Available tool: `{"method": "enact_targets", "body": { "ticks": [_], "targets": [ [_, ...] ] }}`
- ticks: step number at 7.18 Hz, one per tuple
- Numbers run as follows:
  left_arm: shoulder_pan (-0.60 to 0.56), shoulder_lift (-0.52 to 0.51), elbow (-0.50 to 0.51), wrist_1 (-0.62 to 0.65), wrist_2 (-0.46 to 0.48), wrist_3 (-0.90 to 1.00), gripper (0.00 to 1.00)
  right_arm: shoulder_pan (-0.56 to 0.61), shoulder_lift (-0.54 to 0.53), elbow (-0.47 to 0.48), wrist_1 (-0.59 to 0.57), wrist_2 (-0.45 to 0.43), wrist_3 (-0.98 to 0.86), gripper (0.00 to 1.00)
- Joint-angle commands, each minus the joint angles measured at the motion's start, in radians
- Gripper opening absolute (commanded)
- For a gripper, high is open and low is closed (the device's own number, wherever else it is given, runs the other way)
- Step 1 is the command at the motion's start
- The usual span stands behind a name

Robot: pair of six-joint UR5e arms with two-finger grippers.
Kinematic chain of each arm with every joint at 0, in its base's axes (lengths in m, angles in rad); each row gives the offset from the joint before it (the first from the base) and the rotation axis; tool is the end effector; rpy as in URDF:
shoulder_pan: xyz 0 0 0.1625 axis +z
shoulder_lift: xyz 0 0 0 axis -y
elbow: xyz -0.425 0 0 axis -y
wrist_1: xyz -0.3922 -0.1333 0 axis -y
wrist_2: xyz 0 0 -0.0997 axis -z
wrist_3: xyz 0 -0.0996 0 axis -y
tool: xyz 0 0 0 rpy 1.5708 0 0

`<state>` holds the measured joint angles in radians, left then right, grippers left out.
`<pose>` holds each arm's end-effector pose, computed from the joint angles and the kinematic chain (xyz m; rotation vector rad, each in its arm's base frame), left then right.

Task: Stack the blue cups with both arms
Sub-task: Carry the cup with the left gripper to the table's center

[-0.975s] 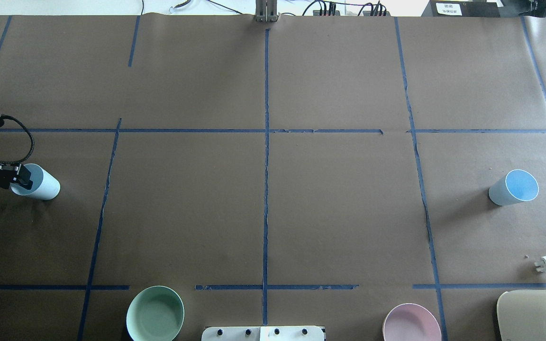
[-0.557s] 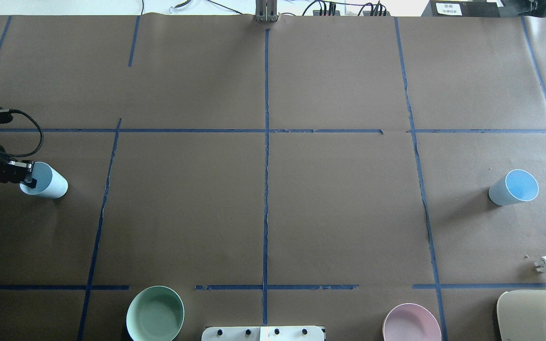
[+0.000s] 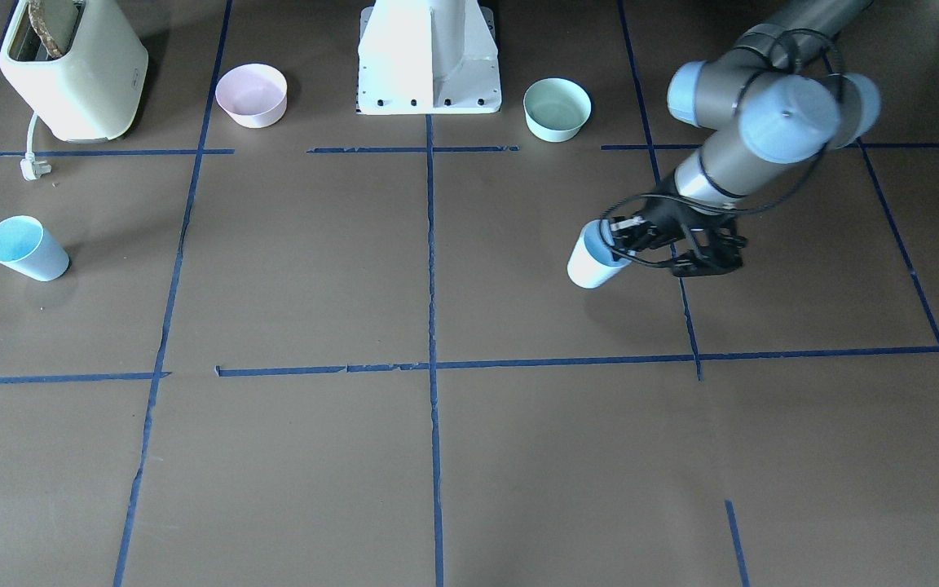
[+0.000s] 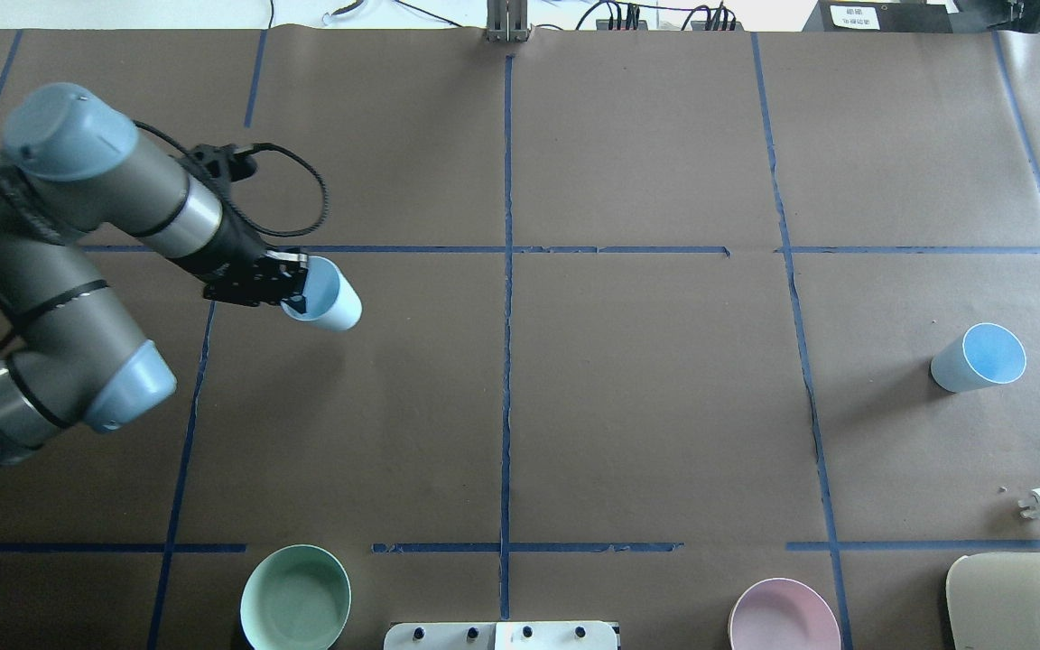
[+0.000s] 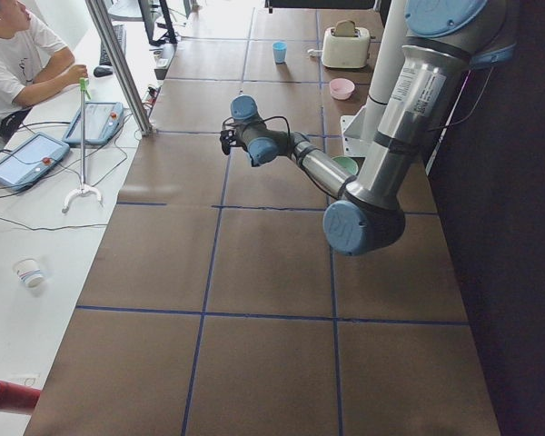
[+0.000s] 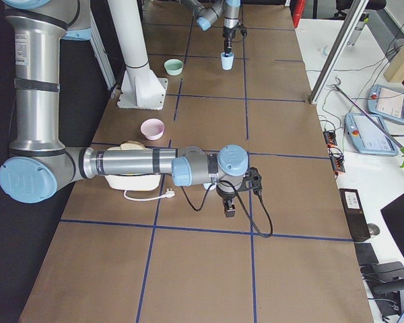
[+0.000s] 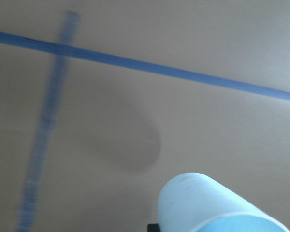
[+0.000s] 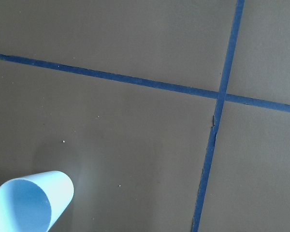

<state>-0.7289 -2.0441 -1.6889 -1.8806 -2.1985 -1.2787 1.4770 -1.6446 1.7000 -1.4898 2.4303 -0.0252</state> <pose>0.4308 -0.4850 0.2940 -0.0840 1.0417 -0.1137 0.0138 -0.4712 0.6155 0.0985 -0.8630 -0.1700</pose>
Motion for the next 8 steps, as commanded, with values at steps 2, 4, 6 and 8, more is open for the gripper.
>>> {"method": "enact_targets", "body": {
  "ticks": [2,4,6,8],
  "targets": [
    [0.149,-0.287,0.133,0.156,0.194,-0.025,0.0,-0.004,0.0,0.001,0.0,-0.002,0.001,1.0],
    [0.154,-0.312,0.184,0.156,0.218,-0.021,0.0,-0.006,-0.001,0.001,0.0,0.0,0.01,1.0],
    [0.174,-0.346,0.239,0.155,0.237,-0.021,0.0,-0.015,-0.001,0.003,0.0,0.0,0.01,1.0],
    [0.183,-0.355,0.253,0.153,0.238,-0.019,0.03,-0.038,0.0,0.003,0.0,0.001,0.01,1.0]
  ]
}}
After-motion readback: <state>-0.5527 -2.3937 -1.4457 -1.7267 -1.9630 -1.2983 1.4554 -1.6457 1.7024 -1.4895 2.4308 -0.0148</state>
